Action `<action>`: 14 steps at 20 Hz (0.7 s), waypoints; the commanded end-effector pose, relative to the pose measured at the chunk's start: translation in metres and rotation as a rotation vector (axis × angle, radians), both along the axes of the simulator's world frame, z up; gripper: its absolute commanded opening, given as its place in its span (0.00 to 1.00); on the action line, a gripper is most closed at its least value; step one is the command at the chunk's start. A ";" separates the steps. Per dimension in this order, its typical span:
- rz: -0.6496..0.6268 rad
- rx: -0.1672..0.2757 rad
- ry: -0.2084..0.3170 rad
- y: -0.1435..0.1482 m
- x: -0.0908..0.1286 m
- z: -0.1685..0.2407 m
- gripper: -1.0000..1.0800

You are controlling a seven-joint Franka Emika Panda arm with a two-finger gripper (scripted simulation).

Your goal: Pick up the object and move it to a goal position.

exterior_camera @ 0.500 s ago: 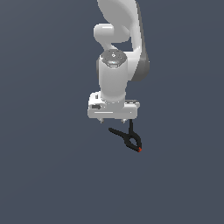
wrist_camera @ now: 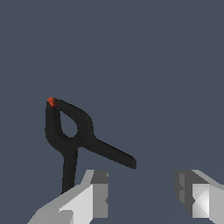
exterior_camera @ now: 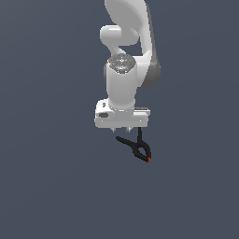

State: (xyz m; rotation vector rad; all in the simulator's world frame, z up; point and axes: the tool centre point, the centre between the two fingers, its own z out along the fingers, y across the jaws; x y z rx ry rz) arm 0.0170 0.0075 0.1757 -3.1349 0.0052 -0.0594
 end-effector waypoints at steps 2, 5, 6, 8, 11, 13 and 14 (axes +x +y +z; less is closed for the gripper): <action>-0.001 0.001 0.005 0.001 0.000 -0.001 0.62; -0.003 0.003 0.022 0.003 0.000 -0.005 0.62; -0.003 0.004 0.030 0.004 0.000 -0.006 0.62; -0.006 0.007 0.049 0.006 -0.001 -0.010 0.62; -0.010 0.011 0.087 0.011 -0.002 -0.018 0.62; -0.013 0.015 0.118 0.015 -0.003 -0.024 0.62; -0.015 0.017 0.136 0.017 -0.004 -0.028 0.62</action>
